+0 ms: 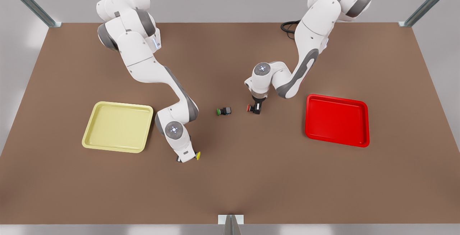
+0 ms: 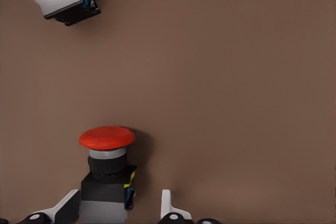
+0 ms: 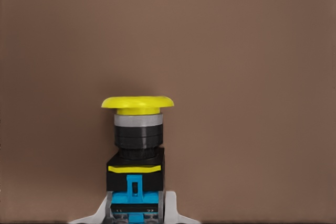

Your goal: Place the switches on the corresponding trays according to their colors

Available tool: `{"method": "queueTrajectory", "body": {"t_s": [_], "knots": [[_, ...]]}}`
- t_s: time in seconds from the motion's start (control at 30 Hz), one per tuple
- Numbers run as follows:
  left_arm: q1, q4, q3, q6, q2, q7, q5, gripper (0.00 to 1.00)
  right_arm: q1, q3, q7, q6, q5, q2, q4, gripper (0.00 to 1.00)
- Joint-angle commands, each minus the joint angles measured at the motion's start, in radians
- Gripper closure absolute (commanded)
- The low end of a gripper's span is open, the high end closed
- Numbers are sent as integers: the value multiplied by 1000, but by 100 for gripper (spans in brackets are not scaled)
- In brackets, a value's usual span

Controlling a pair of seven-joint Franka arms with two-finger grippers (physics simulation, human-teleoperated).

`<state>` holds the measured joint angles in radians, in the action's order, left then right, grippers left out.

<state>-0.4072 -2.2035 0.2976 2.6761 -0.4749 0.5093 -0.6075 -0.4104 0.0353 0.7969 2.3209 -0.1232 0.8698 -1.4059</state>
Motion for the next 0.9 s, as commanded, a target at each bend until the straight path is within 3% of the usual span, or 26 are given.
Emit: {"method": "queueTrajectory", "body": {"t_s": [0.0, 0.17, 0.27, 0.37, 0.5, 0.53, 0.67, 0.73, 0.77, 0.8, 0.83, 0.87], "knots": [[-2, 2, 0, 1, -2, 0, -1, 23, 2, 0, -1, 0, -1, -6, -7, 57], [-18, 11, 0, 4, -14, 0, -1, 22, 111, 0, 1, -2, -1, -98, -111, 57], [-13, 10, 0, 2, -13, 0, -1, 42, 263, 0, 116, -2, 1, -196, -232, 57], [-10, 7, 0, 1, -4, 2, -3, 42, 432, -38, 370, -8, 2, -282, -329, 57], [-7, 2, 0, 1, -7, 0, -3, 42, 463, -95, 438, -167, 1, -351, -458, 56], [-7, 2, 0, 2, -10, 0, -3, 42, 466, -95, 449, -164, 2, -333, -453, 0], [-9, 2, 0, 2, -10, -5, -3, 48, 466, -95, 447, -167, 10, -333, -432, 0], [-7, 2, 0, 2, -7, -5, -3, 52, 460, -83, 441, -273, 10, -342, -319, 0], [-7, 2, 0, 2, -7, -3, -3, 53, 453, -23, 389, -484, 39, -331, -86, 0], [-4, 2, 0, 2, -7, -3, -3, 54, 400, -8, 77, -727, 114, -330, 119, 0], [-2, 2, 0, 2, -7, -3, -3, 54, 357, -8, -301, -848, 117, -322, 226, 0], [1, 2, 0, 2, -2, 0, -3, 54, 329, 6, -485, -871, 116, -337, 263, 0]]}}
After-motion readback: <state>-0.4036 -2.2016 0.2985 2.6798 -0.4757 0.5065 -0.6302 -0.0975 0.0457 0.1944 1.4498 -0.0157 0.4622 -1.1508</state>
